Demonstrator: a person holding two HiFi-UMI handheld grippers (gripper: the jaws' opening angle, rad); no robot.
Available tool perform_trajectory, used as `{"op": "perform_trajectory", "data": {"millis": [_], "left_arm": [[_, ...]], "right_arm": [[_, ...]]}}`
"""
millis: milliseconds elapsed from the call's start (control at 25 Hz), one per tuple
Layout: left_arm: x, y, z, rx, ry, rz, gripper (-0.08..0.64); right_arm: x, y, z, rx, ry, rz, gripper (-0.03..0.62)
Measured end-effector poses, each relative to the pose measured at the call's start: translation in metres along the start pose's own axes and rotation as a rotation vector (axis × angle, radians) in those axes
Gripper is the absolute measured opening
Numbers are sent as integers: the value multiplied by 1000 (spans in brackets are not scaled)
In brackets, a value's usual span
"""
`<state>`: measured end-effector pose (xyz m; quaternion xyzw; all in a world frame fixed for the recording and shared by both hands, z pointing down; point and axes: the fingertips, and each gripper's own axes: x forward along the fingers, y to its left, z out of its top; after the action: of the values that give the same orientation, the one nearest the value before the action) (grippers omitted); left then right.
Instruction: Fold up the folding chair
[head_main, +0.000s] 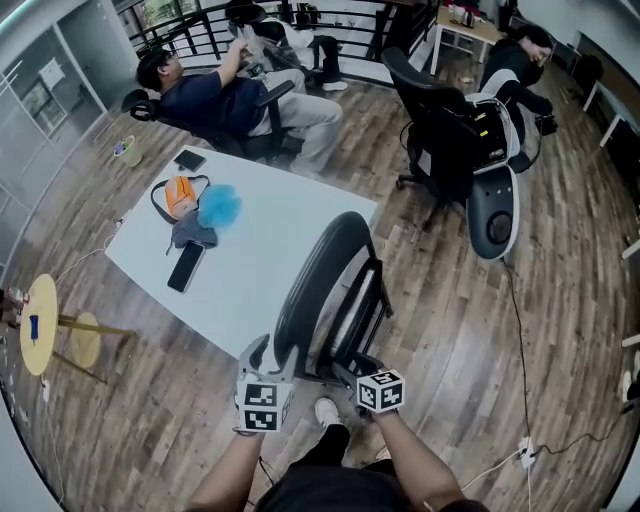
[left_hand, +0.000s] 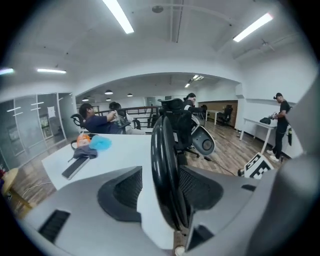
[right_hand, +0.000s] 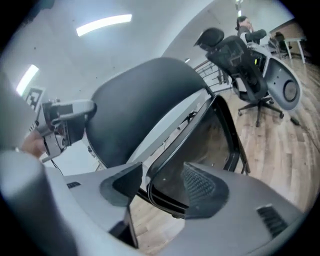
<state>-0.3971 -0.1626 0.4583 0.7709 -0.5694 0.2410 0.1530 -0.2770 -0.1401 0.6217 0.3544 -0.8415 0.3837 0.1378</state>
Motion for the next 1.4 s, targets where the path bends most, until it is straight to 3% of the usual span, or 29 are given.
{"op": "perform_trajectory", "data": {"millis": [120,240,440,480,560,600,720,840,1080,1400], "left_arm": [[-36,-7,-1,-9,-39,49,219],[-58,-55,3,-8,-91,19,218],[-67,-179,4,-41,-142,-142,102],[-70,-202,5,-64,-152,-177,70],[-78,-246,4,-98,-167,-244,5],[-83,-267,1,-103,-171,-278,5],[-95,-332,-13,-80,-172,-369,5],[-103,-381,-29,-52,-163,-412,5],[-116,-434,-59,-25,-157,-447,5],[-117,-439,-69,-18,-143,-412,5]], "right_arm": [[-63,-5,9,-30,-98,-35,247],[-138,-13,9,-95,-183,-87,245],[-262,-19,2,-226,-302,-203,233],[-286,-20,2,-249,-334,-247,202],[-329,-24,-2,-280,-389,-352,57],[-348,-26,-7,-285,-406,-397,16],[-399,-33,-27,-287,-427,-506,14],[-438,-44,-51,-295,-421,-593,12],[-475,-59,-88,-280,-415,-658,12],[-485,-60,-101,-262,-459,-653,12]]}}
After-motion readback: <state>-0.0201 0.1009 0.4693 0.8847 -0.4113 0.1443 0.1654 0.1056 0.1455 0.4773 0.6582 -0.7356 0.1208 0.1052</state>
